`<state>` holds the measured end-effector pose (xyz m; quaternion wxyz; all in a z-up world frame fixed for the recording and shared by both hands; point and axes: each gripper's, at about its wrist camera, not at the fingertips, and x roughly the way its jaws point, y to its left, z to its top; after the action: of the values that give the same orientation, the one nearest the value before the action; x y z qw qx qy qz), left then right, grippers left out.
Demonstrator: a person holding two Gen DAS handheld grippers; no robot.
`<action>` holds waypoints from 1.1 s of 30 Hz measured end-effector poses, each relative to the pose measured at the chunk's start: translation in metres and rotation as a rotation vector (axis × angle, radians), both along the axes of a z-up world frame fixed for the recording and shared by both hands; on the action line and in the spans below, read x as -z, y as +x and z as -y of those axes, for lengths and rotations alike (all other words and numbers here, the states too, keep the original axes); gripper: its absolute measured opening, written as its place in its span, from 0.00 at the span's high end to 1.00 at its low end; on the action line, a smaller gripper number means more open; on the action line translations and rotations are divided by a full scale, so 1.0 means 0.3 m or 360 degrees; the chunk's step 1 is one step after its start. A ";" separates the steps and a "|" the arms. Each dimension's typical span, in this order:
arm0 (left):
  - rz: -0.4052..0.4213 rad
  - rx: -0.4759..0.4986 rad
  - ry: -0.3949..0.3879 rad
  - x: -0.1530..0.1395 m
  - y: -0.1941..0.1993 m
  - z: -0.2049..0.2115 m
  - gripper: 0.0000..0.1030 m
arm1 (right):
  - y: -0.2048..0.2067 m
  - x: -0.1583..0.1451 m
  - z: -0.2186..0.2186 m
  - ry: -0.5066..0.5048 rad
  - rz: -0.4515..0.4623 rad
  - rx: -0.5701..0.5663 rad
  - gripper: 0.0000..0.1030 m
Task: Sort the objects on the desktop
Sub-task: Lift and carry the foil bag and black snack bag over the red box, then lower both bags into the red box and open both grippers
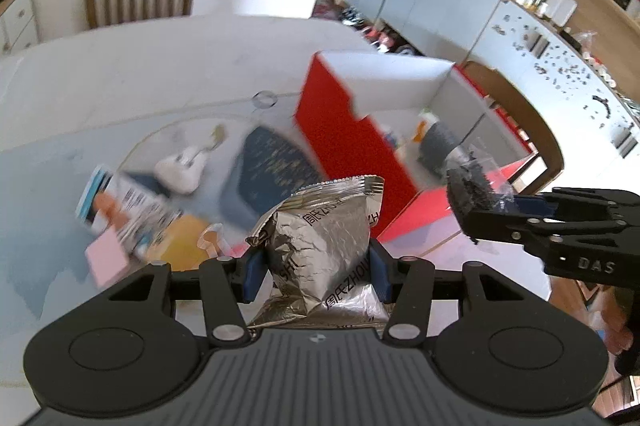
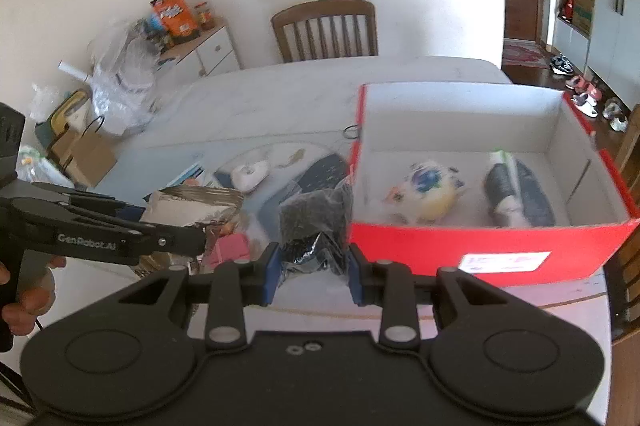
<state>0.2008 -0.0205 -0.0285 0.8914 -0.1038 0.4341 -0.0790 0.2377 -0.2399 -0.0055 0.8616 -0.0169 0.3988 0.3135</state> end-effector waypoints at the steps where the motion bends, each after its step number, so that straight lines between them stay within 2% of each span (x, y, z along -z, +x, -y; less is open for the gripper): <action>1: 0.0017 0.0017 0.0006 -0.013 0.013 0.018 0.51 | 0.012 -0.005 0.014 -0.0002 0.0007 0.0014 0.68; 9: 0.0080 0.0114 0.0003 -0.079 0.138 0.145 0.51 | 0.110 -0.040 0.129 -0.0013 0.0088 0.0104 0.68; 15: 0.0126 0.0192 0.0062 -0.107 0.248 0.266 0.50 | 0.186 -0.041 0.227 -0.0052 0.0111 0.0164 0.68; 23: 0.0068 0.0229 0.0117 -0.073 0.411 0.381 0.50 | 0.296 -0.019 0.316 -0.0118 0.0126 0.0215 0.68; 33: -0.0028 0.0276 0.0275 0.020 0.566 0.492 0.50 | 0.438 0.076 0.364 -0.0215 0.0024 0.0196 0.68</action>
<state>0.3706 -0.1681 -0.0346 0.8829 0.0108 0.4546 -0.1172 0.3692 -0.3491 -0.0284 0.8791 -0.0527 0.4129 0.2323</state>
